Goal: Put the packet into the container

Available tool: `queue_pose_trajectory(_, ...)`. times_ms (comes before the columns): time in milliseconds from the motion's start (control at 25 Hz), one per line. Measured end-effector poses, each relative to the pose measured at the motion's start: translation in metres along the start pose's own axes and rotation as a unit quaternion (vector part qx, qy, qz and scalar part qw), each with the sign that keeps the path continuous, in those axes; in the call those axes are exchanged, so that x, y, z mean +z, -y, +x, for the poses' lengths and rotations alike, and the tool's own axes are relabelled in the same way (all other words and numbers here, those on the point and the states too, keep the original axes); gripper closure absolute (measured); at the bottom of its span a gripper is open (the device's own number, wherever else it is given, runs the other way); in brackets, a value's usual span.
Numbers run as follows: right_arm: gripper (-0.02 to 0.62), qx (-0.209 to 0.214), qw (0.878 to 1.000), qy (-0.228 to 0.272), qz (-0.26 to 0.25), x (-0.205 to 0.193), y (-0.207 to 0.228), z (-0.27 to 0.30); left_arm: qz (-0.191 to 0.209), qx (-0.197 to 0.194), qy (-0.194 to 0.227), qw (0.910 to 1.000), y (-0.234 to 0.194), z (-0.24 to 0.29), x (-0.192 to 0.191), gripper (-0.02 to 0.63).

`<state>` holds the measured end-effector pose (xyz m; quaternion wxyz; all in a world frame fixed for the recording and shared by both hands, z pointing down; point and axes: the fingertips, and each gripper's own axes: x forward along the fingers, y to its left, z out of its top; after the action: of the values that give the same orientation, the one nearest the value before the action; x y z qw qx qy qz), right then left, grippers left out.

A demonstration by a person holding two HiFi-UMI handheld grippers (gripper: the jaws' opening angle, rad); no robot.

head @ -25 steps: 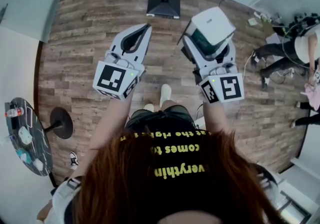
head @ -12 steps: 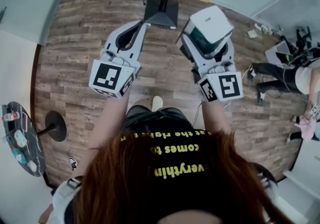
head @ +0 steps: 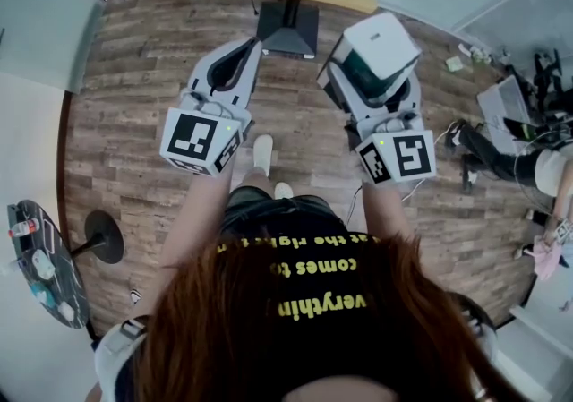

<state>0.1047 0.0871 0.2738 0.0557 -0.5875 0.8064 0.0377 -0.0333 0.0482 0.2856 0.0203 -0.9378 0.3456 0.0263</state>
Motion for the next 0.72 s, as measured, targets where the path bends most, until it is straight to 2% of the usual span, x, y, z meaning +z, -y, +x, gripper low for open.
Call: queue_pose_trajectory(720, 0.183, -0.021, 1.000, 0.001, 0.000, -0.019, 0.046, 0.168, -0.007, -0.057, -0.012, 0.9983, -0.116, 0.123, -0.018, 0.606)
